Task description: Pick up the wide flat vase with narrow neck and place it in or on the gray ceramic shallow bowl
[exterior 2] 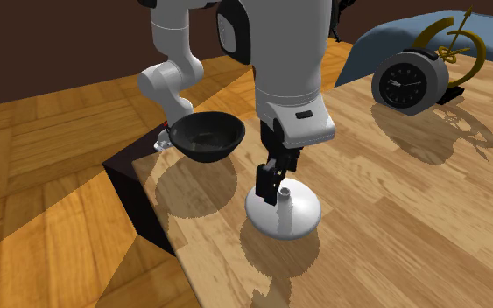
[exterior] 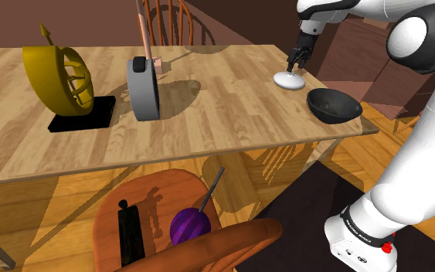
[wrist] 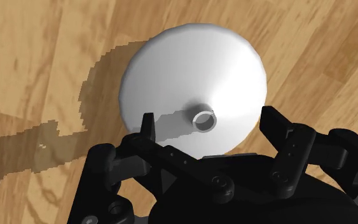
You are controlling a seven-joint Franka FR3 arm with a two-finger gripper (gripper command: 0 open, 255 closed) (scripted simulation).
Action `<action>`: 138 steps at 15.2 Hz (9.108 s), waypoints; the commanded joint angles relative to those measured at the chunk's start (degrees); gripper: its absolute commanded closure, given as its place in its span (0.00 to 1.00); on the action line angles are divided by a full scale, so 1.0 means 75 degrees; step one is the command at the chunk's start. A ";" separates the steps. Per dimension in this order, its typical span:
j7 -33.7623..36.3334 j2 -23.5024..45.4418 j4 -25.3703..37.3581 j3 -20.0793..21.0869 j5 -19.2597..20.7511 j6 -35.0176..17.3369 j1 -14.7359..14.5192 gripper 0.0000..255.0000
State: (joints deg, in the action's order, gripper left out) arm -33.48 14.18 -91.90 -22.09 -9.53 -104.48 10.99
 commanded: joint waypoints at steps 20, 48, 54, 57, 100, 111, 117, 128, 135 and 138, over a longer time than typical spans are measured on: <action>0.0022 0.0015 0.0072 0.0005 0.0001 0.0053 -0.0006 1.00; 0.0177 0.0249 0.3216 -0.0078 -0.0078 0.2969 0.0273 1.00; 0.0446 -0.1996 0.0677 -0.0027 0.0786 0.2495 -0.0192 1.00; 0.0495 -0.2407 0.0248 0.0011 0.0934 0.2439 -0.0204 1.00; -0.0126 -0.0721 -0.0581 -0.0476 -0.0336 0.1092 0.0491 0.00; -0.0130 -0.0748 -0.0873 -0.0457 -0.0336 0.0822 0.0459 1.00; -0.0129 -0.0749 -0.0874 -0.0456 -0.0336 0.0821 0.0458 1.00; -0.0013 -0.0773 -0.0085 -0.0478 -0.0305 0.1623 0.0491 1.00; 0.0063 -0.0688 0.0738 -0.0501 -0.0336 0.2366 0.0548 1.00; 0.0089 -0.0616 0.1137 -0.0513 -0.0368 0.2700 0.0584 1.00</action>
State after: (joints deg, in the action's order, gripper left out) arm -32.94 9.47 -84.19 -25.94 -12.24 -84.97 15.33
